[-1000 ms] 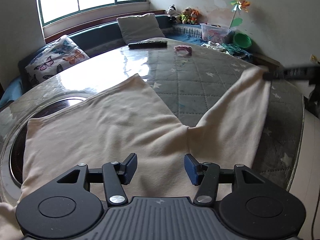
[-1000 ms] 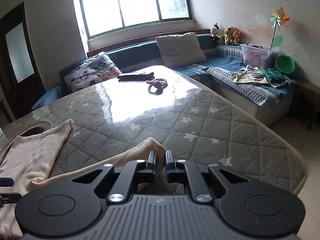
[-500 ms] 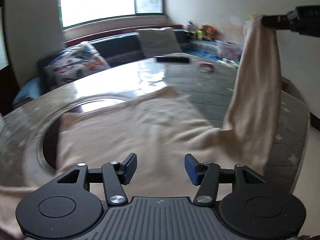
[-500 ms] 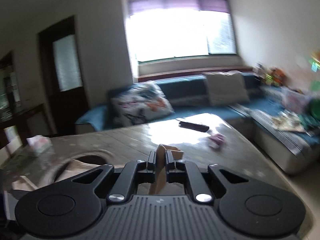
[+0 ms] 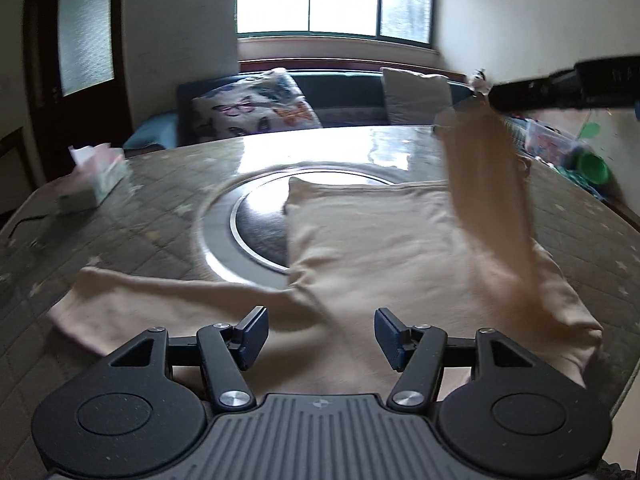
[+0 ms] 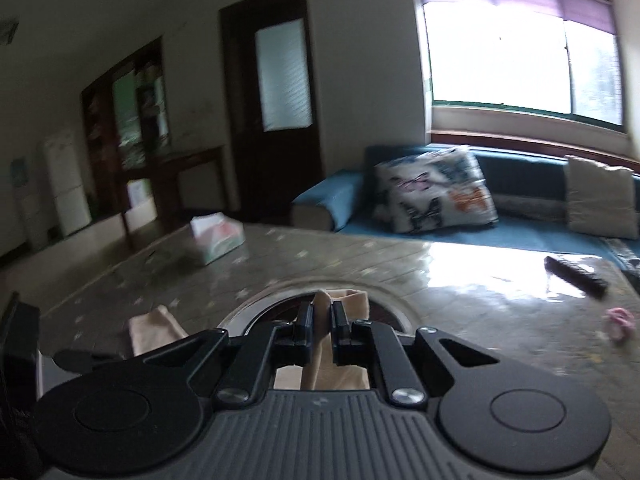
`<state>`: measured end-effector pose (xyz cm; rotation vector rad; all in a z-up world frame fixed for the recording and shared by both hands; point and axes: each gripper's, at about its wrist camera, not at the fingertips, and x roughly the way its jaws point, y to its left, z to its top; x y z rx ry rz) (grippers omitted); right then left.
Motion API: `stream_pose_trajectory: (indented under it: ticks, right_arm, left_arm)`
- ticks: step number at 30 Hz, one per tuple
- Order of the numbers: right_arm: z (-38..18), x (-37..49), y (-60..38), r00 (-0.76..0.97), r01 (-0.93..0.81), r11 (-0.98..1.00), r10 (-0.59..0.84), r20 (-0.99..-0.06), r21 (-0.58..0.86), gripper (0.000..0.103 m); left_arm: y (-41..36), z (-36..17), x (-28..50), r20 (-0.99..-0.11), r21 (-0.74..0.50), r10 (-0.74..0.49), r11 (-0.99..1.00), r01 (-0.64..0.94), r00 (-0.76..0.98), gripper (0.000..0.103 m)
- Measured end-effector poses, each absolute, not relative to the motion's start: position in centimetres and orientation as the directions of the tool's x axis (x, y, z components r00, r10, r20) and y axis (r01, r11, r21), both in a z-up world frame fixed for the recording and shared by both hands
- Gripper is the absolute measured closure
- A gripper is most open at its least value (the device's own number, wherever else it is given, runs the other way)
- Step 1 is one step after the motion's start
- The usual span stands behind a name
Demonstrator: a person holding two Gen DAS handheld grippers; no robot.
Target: Fold clothes
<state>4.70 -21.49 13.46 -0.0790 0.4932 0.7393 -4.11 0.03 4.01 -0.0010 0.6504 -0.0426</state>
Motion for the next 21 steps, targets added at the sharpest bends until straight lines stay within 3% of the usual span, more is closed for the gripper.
stream_pose_trajectory:
  ticks: [9,16,21]
  right_arm:
    - [13.2,4.9,-22.3,0.607,-0.693,0.721,0.598,-0.524,0.021,0.089]
    - [8.3,5.2,-23.3,0.545,-0.712,0.698,0.48,-0.687,-0.076,0.086]
    - [4.9,5.2,-23.9,0.515,-0.705,0.707,0.459,-0.724,-0.052,0.086]
  left_arm:
    - [0.4,4.5,-4.4,-0.596,0.003,-0.014,1.0,0.02,0.803,0.041]
    - [-1.8,4.4,-2.9,-0.586,-0.009,-0.078,0.996,0.09,0.807,0.042]
    - [-3.0,3.7,-1.8,-0.602,-0.015,-0.103,0.993,0.117,0.792,0.046]
